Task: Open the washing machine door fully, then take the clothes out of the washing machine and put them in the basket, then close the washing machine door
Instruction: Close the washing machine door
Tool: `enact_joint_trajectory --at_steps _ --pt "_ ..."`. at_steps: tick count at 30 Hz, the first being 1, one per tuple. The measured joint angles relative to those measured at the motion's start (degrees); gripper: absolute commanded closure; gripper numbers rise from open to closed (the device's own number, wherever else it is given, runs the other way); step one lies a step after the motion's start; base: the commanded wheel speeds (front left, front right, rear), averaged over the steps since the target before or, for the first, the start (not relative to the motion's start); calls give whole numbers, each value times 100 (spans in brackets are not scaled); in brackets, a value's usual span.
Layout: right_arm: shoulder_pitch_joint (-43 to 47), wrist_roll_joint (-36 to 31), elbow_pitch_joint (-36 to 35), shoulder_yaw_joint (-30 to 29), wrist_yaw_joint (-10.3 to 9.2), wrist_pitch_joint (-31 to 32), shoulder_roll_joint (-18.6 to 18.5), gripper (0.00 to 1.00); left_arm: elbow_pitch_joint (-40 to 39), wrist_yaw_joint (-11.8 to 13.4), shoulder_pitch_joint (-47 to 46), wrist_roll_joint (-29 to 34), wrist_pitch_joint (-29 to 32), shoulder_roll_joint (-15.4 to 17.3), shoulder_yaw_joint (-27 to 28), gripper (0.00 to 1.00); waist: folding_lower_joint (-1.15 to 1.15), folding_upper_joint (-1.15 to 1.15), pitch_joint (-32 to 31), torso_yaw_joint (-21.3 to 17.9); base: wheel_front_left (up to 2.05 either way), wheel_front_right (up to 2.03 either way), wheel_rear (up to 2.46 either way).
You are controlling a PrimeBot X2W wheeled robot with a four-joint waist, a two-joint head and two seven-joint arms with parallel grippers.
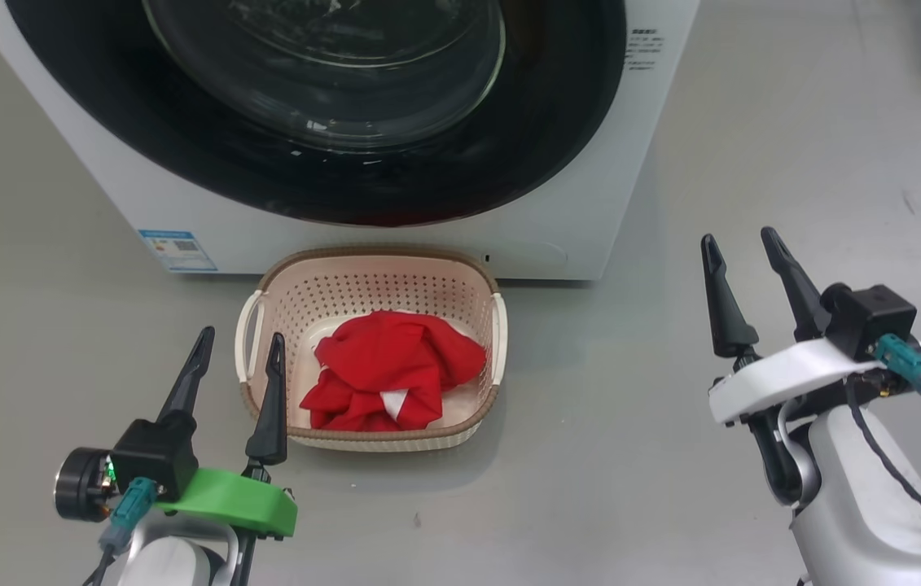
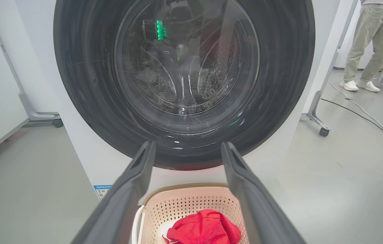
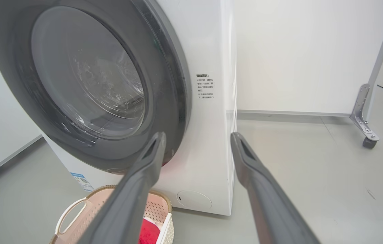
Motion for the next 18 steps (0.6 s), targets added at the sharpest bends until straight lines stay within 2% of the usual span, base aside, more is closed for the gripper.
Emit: enact_joint_trajectory --at_steps 9,18 --pt "695 -43 -369 -142 -65 0 58 0 8 3 168 0 10 0 -30 0 0 0 -268 -298 0 0 0" --pt "1179 -104 -588 -167 -100 0 108 0 30 22 383 -1 27 0 -47 0 0 0 -504 -404 0 0 0"
